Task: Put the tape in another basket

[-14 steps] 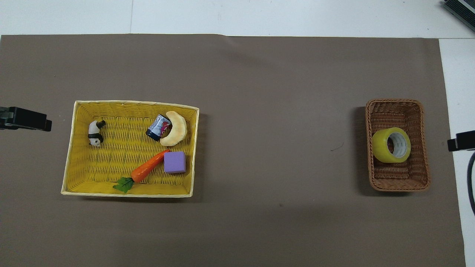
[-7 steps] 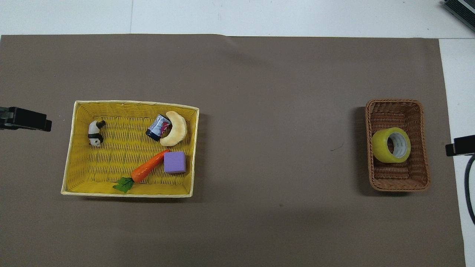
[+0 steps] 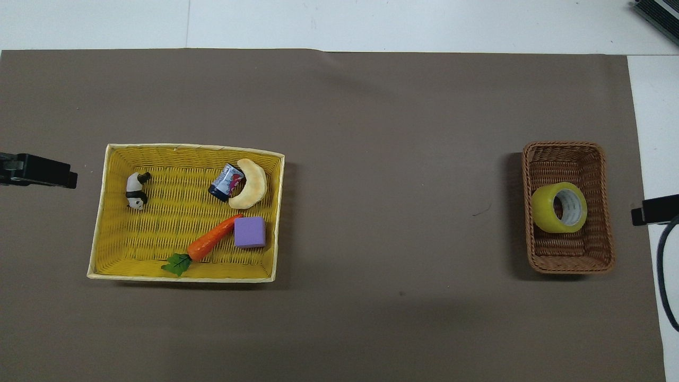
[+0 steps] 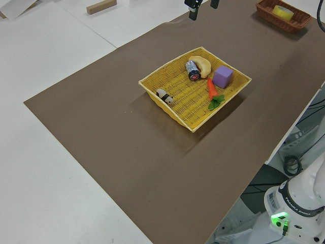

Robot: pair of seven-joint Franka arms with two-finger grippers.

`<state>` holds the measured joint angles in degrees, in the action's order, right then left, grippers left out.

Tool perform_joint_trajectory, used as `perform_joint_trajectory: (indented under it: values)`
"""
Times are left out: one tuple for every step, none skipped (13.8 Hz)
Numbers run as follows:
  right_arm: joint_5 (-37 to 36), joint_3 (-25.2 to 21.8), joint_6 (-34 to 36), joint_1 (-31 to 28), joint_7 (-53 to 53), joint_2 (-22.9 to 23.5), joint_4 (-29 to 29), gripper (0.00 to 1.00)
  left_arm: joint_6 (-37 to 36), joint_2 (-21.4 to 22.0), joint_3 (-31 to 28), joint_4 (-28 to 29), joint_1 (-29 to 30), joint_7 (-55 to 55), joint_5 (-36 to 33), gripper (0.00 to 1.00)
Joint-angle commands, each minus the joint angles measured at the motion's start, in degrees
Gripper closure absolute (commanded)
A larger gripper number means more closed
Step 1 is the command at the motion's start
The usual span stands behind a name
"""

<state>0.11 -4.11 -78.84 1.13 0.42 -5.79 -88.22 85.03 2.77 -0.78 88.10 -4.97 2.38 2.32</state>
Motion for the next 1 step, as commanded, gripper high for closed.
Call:
perform_joint_trajectory:
  values:
    - [-0.4,0.4,-0.1,-0.2,1.2,0.2,0.9,0.00,-3.1,0.7,-0.2,-0.2,0.5,0.5,-0.6,0.00]
